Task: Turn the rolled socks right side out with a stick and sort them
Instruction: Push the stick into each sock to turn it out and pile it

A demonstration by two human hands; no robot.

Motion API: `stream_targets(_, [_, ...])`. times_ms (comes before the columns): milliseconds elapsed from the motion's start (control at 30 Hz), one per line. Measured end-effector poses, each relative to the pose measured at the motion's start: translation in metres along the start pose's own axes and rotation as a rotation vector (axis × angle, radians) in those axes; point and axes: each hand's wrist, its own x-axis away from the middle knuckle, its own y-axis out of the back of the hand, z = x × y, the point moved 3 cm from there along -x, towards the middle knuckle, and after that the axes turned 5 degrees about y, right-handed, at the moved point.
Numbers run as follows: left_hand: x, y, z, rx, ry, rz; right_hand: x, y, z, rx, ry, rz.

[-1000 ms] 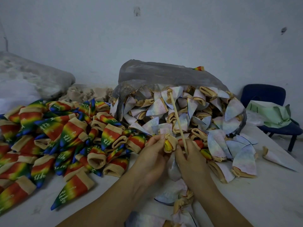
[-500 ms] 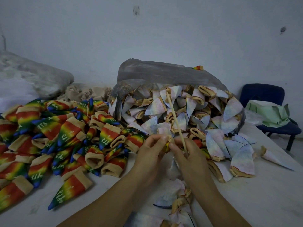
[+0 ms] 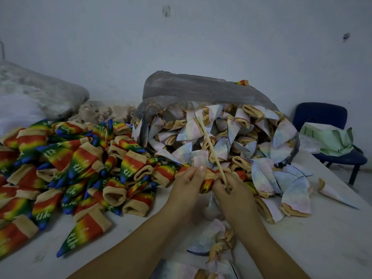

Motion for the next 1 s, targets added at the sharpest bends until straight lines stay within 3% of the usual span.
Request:
stream_targets(200, [0.002,0.001,-0.004,0.035,0.018,0.025,0.001,0.000,-0.004,-0.214,-0.188,0.081])
stream_targets(300, [0.003,0.002,-0.008,-0.116,-0.093,0.022,0.001,0.006,-0.005,-0.230,-0.199,0.047])
stream_targets(433, [0.000,0.008,-0.006,-0.237,-0.080,0.007,0.001,0.012,-0.008,-0.229,-0.195,-0.019])
stream_targets(567, [0.004,0.007,-0.006,-0.188,-0.018,0.104,0.000,0.015,-0.011,-0.239,-0.188,-0.064])
stream_targets(667, [0.005,0.007,-0.006,-0.009,0.019,0.150,0.001,0.014,-0.006,-0.225,-0.144,-0.058])
stream_targets(833, [0.005,0.009,-0.003,0.157,0.078,0.133,0.000,0.014,-0.004,-0.217,-0.102,-0.051])
stream_targets(1000, [0.002,0.011,0.000,0.114,0.150,0.049,0.005,0.007,-0.003,-0.234,-0.076,-0.012])
